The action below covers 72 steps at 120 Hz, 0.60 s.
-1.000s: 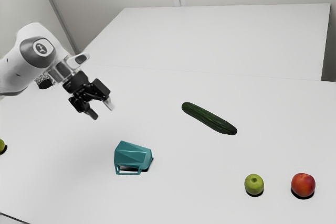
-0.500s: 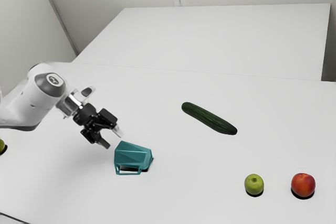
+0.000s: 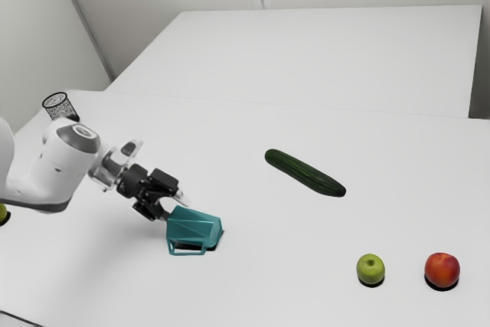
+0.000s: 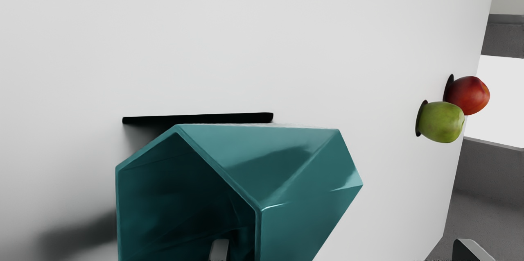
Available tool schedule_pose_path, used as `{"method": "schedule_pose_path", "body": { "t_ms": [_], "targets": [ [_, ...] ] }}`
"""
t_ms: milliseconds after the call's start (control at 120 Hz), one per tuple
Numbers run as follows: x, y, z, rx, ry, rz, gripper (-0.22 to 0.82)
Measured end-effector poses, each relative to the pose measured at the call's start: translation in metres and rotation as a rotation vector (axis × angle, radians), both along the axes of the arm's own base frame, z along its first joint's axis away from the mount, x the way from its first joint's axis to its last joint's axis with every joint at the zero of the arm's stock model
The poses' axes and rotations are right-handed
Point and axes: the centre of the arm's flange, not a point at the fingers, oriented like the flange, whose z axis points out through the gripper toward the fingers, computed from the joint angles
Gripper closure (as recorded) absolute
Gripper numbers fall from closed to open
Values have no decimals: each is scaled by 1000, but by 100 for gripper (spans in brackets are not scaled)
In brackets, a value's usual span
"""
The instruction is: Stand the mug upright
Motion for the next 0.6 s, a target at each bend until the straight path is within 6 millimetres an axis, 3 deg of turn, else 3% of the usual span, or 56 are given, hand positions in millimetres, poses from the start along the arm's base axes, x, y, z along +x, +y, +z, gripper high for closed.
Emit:
{"method": "schedule_pose_path", "body": {
  "t_ms": [150, 250, 400, 600],
  "targets": [
    [-3, -2, -4, -13, -27, -19, 42],
    [-2, -3, -2, -16, -49, -33, 58],
    [-1, -3, 6, -17, -89, -53, 70],
    [1, -7, 21, -14, -144, -79, 76]
  ]
}}
